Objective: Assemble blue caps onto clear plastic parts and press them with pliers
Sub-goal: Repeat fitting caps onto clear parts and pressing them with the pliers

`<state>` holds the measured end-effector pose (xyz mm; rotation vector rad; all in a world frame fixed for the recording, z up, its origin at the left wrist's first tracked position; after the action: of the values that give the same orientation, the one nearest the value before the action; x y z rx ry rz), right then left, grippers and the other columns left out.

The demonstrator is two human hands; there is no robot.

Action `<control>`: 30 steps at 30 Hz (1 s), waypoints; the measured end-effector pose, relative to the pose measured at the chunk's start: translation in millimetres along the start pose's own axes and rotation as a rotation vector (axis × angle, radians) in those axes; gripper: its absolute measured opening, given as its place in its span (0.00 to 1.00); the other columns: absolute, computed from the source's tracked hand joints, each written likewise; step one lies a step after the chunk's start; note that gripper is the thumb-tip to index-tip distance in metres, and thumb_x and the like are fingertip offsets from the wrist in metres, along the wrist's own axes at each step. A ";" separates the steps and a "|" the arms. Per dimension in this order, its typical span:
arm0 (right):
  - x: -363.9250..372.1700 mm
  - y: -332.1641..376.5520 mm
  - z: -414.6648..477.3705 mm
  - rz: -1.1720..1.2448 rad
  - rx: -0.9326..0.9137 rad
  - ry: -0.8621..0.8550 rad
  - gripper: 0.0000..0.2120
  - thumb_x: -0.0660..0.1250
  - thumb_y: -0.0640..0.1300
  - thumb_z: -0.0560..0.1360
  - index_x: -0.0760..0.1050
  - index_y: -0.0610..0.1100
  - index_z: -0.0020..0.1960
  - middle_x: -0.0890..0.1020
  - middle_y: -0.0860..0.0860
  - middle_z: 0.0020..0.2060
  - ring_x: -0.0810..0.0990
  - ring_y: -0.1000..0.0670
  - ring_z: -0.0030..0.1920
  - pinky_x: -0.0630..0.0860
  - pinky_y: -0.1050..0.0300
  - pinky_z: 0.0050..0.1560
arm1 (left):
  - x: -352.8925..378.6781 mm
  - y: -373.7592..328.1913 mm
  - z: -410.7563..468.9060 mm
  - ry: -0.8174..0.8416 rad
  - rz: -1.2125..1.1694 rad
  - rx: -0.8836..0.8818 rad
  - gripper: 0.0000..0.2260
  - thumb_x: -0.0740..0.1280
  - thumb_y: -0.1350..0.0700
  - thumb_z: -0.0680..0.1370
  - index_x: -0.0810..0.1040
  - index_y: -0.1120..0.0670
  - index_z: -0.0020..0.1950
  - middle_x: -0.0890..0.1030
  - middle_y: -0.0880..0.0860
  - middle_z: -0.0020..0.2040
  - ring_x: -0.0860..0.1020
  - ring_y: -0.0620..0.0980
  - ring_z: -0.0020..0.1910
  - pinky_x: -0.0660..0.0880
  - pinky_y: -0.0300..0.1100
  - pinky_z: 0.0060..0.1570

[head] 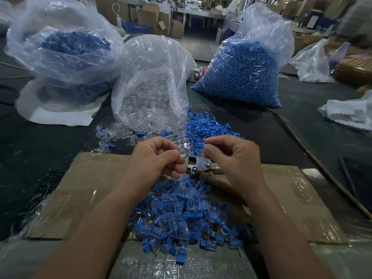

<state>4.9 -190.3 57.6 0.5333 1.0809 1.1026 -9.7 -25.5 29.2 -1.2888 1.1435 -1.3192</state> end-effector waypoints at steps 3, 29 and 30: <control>15.1 15.3 -5.4 0.013 -0.095 0.036 0.13 0.71 0.36 0.71 0.76 0.55 0.41 0.80 0.59 0.33 0.81 0.57 0.35 0.77 0.67 0.37 | 1.6 1.2 0.4 0.000 -0.029 -0.008 0.04 0.65 0.69 0.73 0.74 0.61 0.41 0.82 0.57 0.31 0.80 0.49 0.28 0.75 0.35 0.26; 27.6 6.9 -8.3 0.034 -0.093 0.088 0.12 0.71 0.37 0.70 0.75 0.54 0.38 0.78 0.59 0.31 0.79 0.60 0.33 0.75 0.70 0.35 | 3.1 -7.4 -3.3 -0.012 0.169 0.116 0.10 0.69 0.70 0.70 0.78 0.55 0.40 0.82 0.51 0.31 0.81 0.44 0.30 0.76 0.33 0.31; 27.8 6.1 -8.1 0.038 -0.088 0.088 0.13 0.72 0.37 0.70 0.75 0.54 0.38 0.79 0.59 0.31 0.79 0.60 0.33 0.75 0.69 0.35 | 3.3 -7.4 -3.1 -0.014 0.179 0.120 0.10 0.69 0.70 0.70 0.78 0.55 0.40 0.82 0.51 0.31 0.81 0.44 0.30 0.76 0.33 0.31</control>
<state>-3.6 -163.9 47.3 0.4396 1.0969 1.2106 -12.9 -27.8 36.9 -1.0815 1.1255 -1.2256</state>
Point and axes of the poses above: each hand's wrist, its own z-axis towards the middle knuckle, its own x-axis out of the palm, y = z × x, the point moved 5 cm from there along z, towards the middle knuckle
